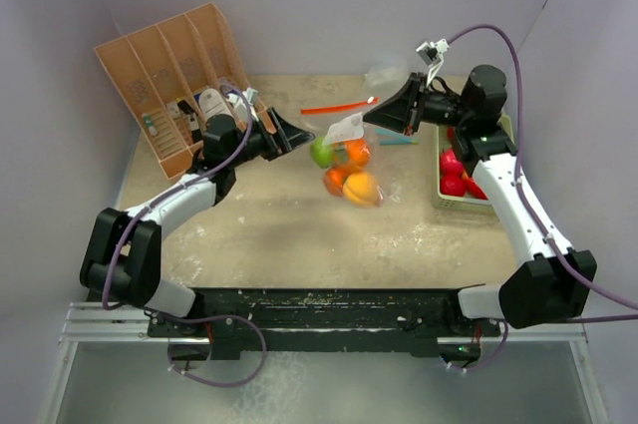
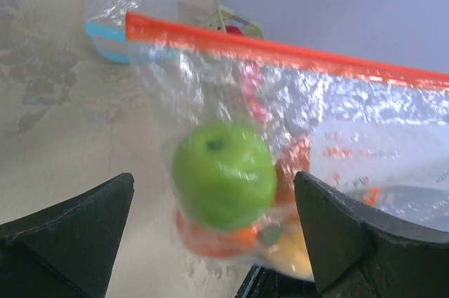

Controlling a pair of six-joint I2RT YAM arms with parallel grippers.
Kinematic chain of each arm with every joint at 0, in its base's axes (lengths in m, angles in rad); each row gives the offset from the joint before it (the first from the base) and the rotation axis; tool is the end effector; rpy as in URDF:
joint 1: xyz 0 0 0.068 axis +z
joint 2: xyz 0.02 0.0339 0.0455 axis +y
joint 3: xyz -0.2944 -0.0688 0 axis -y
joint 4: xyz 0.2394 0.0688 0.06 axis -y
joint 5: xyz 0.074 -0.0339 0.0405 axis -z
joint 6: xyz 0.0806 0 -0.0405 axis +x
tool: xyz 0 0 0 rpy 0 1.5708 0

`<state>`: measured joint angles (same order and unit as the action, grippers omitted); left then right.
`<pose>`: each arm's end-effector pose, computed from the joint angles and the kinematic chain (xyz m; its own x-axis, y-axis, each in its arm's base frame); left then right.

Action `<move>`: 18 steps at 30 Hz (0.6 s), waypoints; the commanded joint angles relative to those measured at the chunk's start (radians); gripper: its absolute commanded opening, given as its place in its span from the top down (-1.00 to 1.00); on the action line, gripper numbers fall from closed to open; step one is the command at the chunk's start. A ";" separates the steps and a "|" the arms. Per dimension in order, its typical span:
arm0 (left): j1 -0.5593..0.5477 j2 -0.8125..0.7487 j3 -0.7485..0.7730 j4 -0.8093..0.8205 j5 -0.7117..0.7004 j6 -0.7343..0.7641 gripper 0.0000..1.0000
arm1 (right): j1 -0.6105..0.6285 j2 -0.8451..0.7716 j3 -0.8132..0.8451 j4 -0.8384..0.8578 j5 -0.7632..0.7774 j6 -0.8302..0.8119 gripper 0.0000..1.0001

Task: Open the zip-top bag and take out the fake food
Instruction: Pick up the zipper food storage bag at the center of the board.

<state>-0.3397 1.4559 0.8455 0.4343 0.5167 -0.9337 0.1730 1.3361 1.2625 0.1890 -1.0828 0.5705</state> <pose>0.3249 -0.1570 0.2927 -0.6998 -0.4940 -0.5161 0.3124 0.4382 -0.8429 0.2889 0.1228 0.4549 -0.4149 0.1845 -0.8910 -0.8566 0.2509 0.4509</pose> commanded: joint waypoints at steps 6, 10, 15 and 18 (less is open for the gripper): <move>0.071 0.089 0.006 0.520 0.194 -0.146 -0.98 | 0.003 -0.002 -0.042 0.726 -0.200 0.550 1.00; 0.102 0.142 -0.010 0.765 0.237 -0.283 -0.98 | 0.009 -0.002 -0.026 0.764 -0.220 0.588 1.00; 0.107 0.259 0.061 1.001 0.311 -0.424 -0.98 | 0.015 0.007 -0.012 0.844 -0.221 0.662 1.00; 0.107 0.292 0.072 1.054 0.311 -0.452 -0.98 | 0.016 0.017 0.007 0.891 -0.218 0.706 1.00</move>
<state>-0.2359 1.7168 0.8692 1.2491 0.7734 -1.2808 0.1833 1.3472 1.2179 0.9260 -1.2968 1.1755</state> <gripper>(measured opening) 0.990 0.004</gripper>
